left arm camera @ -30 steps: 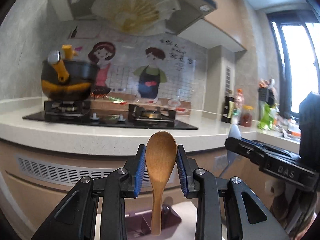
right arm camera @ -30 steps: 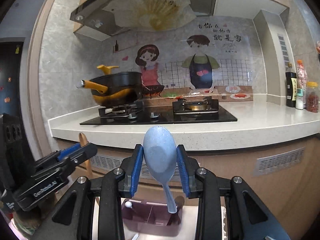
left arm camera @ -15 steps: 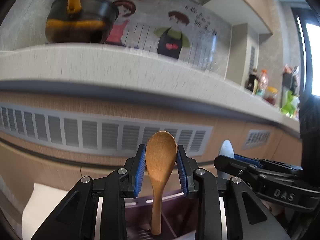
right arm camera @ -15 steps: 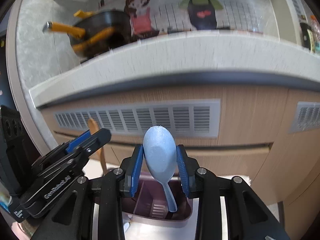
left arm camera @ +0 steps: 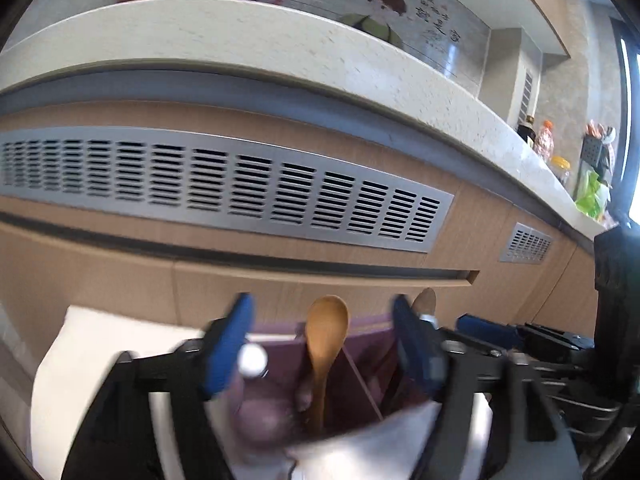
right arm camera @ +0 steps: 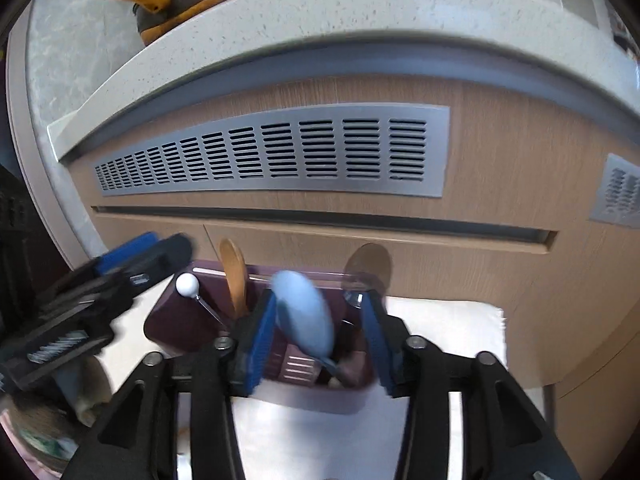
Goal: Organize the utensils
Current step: 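Carry both held spoons up over the maroon caddy and lower them in, then move both open tools back over the remaining utensils on the cloth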
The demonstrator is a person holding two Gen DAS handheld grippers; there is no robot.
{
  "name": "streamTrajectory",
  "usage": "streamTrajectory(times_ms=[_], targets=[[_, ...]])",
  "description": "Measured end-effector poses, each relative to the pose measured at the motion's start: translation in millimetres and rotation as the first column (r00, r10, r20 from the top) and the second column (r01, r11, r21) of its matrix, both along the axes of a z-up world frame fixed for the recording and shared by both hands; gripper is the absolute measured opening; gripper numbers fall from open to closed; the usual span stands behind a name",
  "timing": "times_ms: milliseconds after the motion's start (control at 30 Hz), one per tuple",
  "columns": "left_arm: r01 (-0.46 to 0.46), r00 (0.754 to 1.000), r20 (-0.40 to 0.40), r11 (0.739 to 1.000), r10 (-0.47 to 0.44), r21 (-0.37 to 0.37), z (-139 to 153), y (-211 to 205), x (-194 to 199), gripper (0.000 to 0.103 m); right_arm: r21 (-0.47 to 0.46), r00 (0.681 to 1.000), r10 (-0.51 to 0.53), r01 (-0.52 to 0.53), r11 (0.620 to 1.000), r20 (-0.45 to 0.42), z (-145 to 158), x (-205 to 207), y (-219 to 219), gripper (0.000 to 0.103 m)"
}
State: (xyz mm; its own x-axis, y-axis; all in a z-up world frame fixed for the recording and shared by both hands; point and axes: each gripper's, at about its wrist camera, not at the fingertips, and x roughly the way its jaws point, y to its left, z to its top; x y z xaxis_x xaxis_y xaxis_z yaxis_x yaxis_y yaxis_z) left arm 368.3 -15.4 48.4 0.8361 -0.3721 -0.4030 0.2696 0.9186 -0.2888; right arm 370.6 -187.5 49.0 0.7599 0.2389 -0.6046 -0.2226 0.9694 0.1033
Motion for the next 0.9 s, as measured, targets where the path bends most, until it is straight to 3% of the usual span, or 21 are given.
streamTrajectory(times_ms=[33, 100, 200, 300, 467, 533, 667, 800, 900], targets=[[-0.005, 1.0, -0.009, 1.0, 0.005, -0.008, 1, 6, -8, 0.093, -0.011, 1.0, -0.004, 0.004, 1.0, 0.01, 2, -6, 0, 0.055], [-0.025, 0.999, -0.028, 1.0, 0.026, 0.005, 0, 17, -25, 0.095, -0.049, 0.999, -0.012, 0.013, 0.999, 0.039, 7, -26, -1, 0.079], [-0.06, 0.995, -0.072, 0.996, 0.064, 0.059, -6, 27, -48, 0.103, -0.107, 0.995, -0.046, 0.055, 0.993, 0.091, 11, -58, 1, 0.103], [-0.075, 0.986, -0.143, 0.991, 0.09, 0.109, -22, 33, -71, 0.103, -0.187, 0.992, -0.054, 0.075, 0.979, 0.112, 4, -89, 2, 0.103], [-0.044, 0.967, -0.243, 0.989, 0.077, 0.141, -55, 36, -106, 0.103, -0.298, 0.999, -0.038, 0.036, 0.954, -0.002, -26, -125, 3, 0.103], [-0.029, 0.958, -0.277, 0.989, 0.069, 0.144, -66, 38, -120, 0.103, -0.288, 0.995, -0.033, 0.005, 0.958, -0.091, -45, -138, 1, 0.103], [-0.033, 0.949, -0.305, 0.986, 0.083, 0.166, -81, 42, -142, 0.103, -0.184, 0.958, -0.013, -0.042, 0.982, -0.288, -85, -159, -9, 0.103], [-0.089, 0.959, -0.242, 0.97, 0.144, 0.225, -88, 49, -160, 0.103, -0.187, 0.952, -0.032, -0.027, 0.982, -0.305, -96, -174, -12, 0.103], [-0.058, 0.954, -0.273, 0.97, 0.123, 0.234, -94, 52, -164, 0.103, -0.188, 0.958, -0.027, -0.028, 0.982, -0.286, -91, -174, -10, 0.103]])
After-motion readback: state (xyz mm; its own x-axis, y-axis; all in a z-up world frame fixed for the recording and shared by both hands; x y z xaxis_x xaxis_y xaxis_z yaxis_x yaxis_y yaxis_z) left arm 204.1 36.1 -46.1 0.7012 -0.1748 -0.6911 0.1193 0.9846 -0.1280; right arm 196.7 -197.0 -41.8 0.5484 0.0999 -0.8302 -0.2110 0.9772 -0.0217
